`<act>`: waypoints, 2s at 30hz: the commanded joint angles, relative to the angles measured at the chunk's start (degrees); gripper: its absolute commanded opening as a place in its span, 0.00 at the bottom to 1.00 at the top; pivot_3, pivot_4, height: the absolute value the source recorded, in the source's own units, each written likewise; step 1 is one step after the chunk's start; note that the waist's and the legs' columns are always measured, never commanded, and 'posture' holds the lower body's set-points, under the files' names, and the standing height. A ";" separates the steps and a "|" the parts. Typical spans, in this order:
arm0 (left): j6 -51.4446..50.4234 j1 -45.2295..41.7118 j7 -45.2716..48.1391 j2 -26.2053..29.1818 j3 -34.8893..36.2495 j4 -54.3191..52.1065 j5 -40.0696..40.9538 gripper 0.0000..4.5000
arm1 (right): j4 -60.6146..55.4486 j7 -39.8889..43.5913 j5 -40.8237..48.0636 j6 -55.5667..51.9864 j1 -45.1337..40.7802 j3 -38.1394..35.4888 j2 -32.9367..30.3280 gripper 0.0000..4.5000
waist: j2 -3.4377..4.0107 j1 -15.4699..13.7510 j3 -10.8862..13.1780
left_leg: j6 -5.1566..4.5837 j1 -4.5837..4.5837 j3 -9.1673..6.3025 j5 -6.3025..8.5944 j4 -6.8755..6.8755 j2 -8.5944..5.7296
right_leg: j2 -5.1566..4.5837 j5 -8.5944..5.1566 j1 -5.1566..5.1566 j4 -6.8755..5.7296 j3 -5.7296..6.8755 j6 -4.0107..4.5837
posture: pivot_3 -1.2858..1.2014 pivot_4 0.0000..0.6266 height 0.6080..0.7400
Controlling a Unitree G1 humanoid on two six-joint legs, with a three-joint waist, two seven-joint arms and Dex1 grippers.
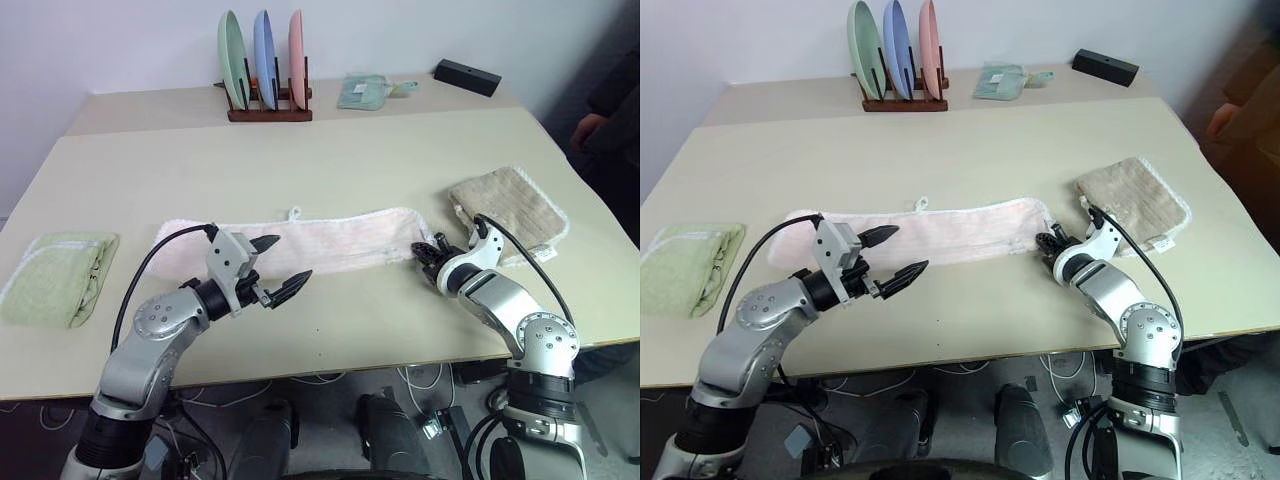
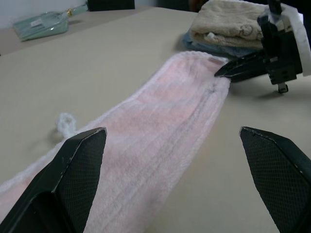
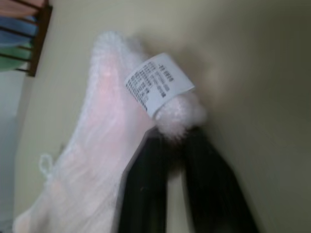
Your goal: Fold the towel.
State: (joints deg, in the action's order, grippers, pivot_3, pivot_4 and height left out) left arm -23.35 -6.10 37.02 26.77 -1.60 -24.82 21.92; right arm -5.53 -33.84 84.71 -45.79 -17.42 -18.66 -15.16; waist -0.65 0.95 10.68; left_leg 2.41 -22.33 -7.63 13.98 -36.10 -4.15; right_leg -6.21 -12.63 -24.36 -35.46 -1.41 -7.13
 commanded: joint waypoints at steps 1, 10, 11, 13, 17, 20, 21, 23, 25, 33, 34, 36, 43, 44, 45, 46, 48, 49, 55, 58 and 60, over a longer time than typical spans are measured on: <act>1.22 -0.32 0.09 -0.04 -0.17 -0.96 -0.21 1.00 | -4.01 -0.81 1.22 0.03 0.50 -2.33 -1.94 0.01 | 0.02 -0.22 0.01 | 0.00 -0.01 0.00 0.00 -0.01 0.00 | 0.00 0.00 0.00 0.01 0.00 0.00 | 0.52 0.24 0.99; 1.86 -1.68 0.72 -0.10 -0.20 0.95 -0.47 1.00 | -11.07 9.67 -3.43 -5.64 1.27 -3.00 -19.85 0.01 | 0.11 -0.20 0.07 | -0.01 -0.08 0.04 0.00 -0.02 -0.04 | -0.05 -0.01 0.00 0.13 -0.01 0.02 | 0.52 0.24 0.99; 1.99 -1.90 0.82 -0.10 -0.31 1.22 -0.56 1.00 | -11.74 12.25 -5.55 -5.98 0.48 -1.64 -21.97 0.01 | 0.10 -0.01 0.07 | -0.02 -0.07 0.03 0.01 -0.01 -0.01 | -0.01 -0.01 0.00 0.13 0.00 0.02 | 0.52 0.24 0.99; 2.16 -2.26 0.95 -0.07 -0.40 1.58 -0.66 1.00 | -14.30 18.69 -10.87 -6.57 -1.66 2.17 -26.34 0.01 | 0.16 0.18 0.10 | -0.07 -0.05 0.06 0.04 0.01 0.03 | 0.04 0.00 0.00 0.12 0.00 0.02 | 0.52 0.24 0.99; 2.08 -2.54 0.94 0.21 -0.10 1.61 -0.50 1.00 | -21.38 32.50 -19.93 -7.28 -7.27 13.11 -31.64 0.01 | 0.17 0.09 0.11 | -0.09 -0.06 0.09 0.05 0.00 0.03 | 0.04 0.00 -0.02 0.14 -0.01 0.01 | 0.52 0.24 0.99; 1.94 -2.57 0.64 0.20 -0.10 1.51 -0.49 1.00 | -23.11 39.22 -26.52 -7.42 -11.59 22.24 -30.56 0.01 | 0.13 -0.19 0.10 | -0.09 -0.08 0.04 0.06 -0.01 0.04 | 0.04 0.00 -0.02 0.17 0.02 0.00 | 0.52 0.24 0.99; 1.82 -2.48 0.44 0.12 -0.24 1.26 -0.53 1.00 | -22.55 40.59 -29.33 -7.62 -13.32 26.25 -28.99 0.01 | 0.11 -0.23 0.10 | -0.09 -0.10 0.03 0.06 -0.02 0.04 | 0.04 0.00 -0.02 0.20 0.02 0.01 | 0.52 0.24 0.99; 1.64 -2.29 0.15 0.04 -0.55 0.70 -0.60 1.00 | -20.90 43.85 -34.69 -7.42 -15.72 33.26 -26.04 0.01 | 0.09 -0.29 0.10 | -0.09 -0.10 0.04 0.05 -0.04 0.03 | 0.02 0.00 0.00 0.22 0.02 0.02 | 0.52 0.24 0.99; 1.50 -2.25 -0.13 0.08 -0.74 0.34 -0.70 1.00 | -18.07 46.50 -40.09 -5.87 -16.68 38.45 -22.76 0.01 | 0.08 -0.33 0.10 | -0.09 -0.11 0.02 0.05 -0.03 0.02 | 0.01 0.01 -0.01 0.22 0.02 0.02 | 0.52 0.24 0.99; 0.36 -0.12 -1.55 1.11 0.50 -2.42 -0.21 1.00 | -11.29 52.87 -54.20 -1.96 -15.47 44.96 -16.95 0.01 | 0.07 -0.27 0.10 | -0.07 -0.12 -0.01 0.05 -0.03 -0.03 | -0.02 0.02 -0.04 0.23 0.02 0.00 | 0.52 0.24 0.99; 0.22 0.26 -1.65 1.19 0.59 -2.77 -0.16 1.00 | -11.48 53.46 -55.08 -1.76 -15.05 44.81 -16.60 0.01 | 0.07 -0.26 0.10 | -0.07 -0.12 0.00 0.05 -0.02 -0.03 | -0.02 0.03 -0.04 0.23 0.02 0.00 | 0.52 0.24 0.99; 0.04 0.77 -1.85 1.33 0.71 -3.23 -0.14 1.00 | -12.30 55.34 -56.19 -0.80 -14.18 44.04 -16.25 0.01 | 0.07 -0.24 0.10 | -0.07 -0.12 0.00 0.05 -0.02 -0.02 | -0.01 0.03 -0.04 0.22 0.02 -0.01 | 0.52 0.24 0.99; 0.00 1.33 -3.26 2.21 5.13 -1.60 0.43 1.00 | -21.44 66.70 -52.34 1.83 -9.01 33.88 -22.15 0.62 | 0.06 -0.35 0.10 | -0.07 -0.12 0.01 0.05 -0.04 -0.03 | -0.02 0.04 -0.03 0.22 0.02 -0.03 | 0.52 0.24 0.99; 0.15 1.35 -3.50 2.47 6.40 -0.88 0.46 1.00 | -22.19 67.57 -52.19 2.16 -8.40 32.10 -23.23 0.73 | 0.06 -0.37 0.10 | -0.07 -0.12 0.00 0.06 -0.04 -0.03 | -0.01 0.04 -0.03 0.23 0.03 -0.03 | 0.52 0.24 0.99; 0.24 1.37 -3.77 2.71 7.88 -0.11 0.60 1.00 | -22.76 68.39 -51.92 2.59 -7.99 30.15 -24.09 0.84 | 0.06 -0.36 0.10 | -0.07 -0.12 0.00 0.06 -0.04 -0.02 | -0.01 0.04 -0.03 0.22 0.03 -0.03 | 0.52 0.24 0.99; 0.29 1.43 -4.00 2.96 9.13 0.53 0.75 1.00 | -23.12 69.19 -51.53 3.13 -7.79 28.31 -24.55 0.84 | 0.06 -0.35 0.10 | -0.07 -0.11 0.00 0.06 -0.03 -0.02 | -0.01 0.04 -0.03 0.22 0.03 -0.03 | 0.52 0.24 0.99; 0.55 2.01 -4.16 3.47 11.16 1.36 0.85 1.00 | -20.81 67.99 -50.69 4.07 -9.29 24.47 -22.27 0.81 | 0.06 -0.11 0.11 | -0.08 -0.10 0.02 0.06 -0.01 -0.01 | -0.01 0.04 -0.03 0.22 0.04 -0.04 | 0.52 0.24 0.99; 0.62 2.30 -4.15 3.61 11.80 1.59 0.83 1.00 | -19.15 66.72 -50.62 4.00 -10.32 23.07 -20.70 0.73 | 0.05 0.08 0.11 | -0.08 -0.08 0.03 0.06 0.00 0.00 | 0.00 0.04 -0.03 0.22 0.03 -0.04 | 0.52 0.24 0.99; 0.05 5.56 -4.92 2.86 12.32 -0.16 0.96 1.00 | -5.30 67.19 -63.25 12.82 -14.68 30.15 -16.12 0.05 | 0.01 -0.29 0.08 | -0.07 -0.07 0.03 0.06 0.02 0.01 | 0.02 0.06 -0.03 0.23 0.03 -0.02 | 0.52 0.24 0.99; -0.71 9.12 -5.98 1.84 12.22 -2.56 1.20 1.00 | 3.43 68.35 -67.69 18.39 -15.82 33.66 -11.69 0.00 | 0.01 -0.14 0.09 | -0.06 -0.08 0.04 0.06 0.01 0.00 | 0.00 0.07 -0.04 0.23 0.03 -0.01 | 0.52 0.24 0.99; -1.40 11.07 -6.81 1.05 12.48 -4.10 1.58 1.00 | 7.64 69.57 -70.10 20.91 -15.66 35.51 -9.91 0.00 | 0.02 -0.03 0.09 | -0.06 -0.07 0.04 0.05 0.02 0.00 | 0.00 0.07 -0.05 0.22 0.01 -0.01 | 0.52 0.24 0.99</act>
State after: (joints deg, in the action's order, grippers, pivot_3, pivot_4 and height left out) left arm -24.52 4.38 30.99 27.89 9.92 -26.13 22.56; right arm 0.66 34.67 16.55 -27.95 -32.16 16.20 -25.65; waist -0.63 0.92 10.77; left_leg 2.35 -22.40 -7.60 14.03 -36.08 -4.14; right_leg -6.20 -12.57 -24.42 -35.26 -1.40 -7.14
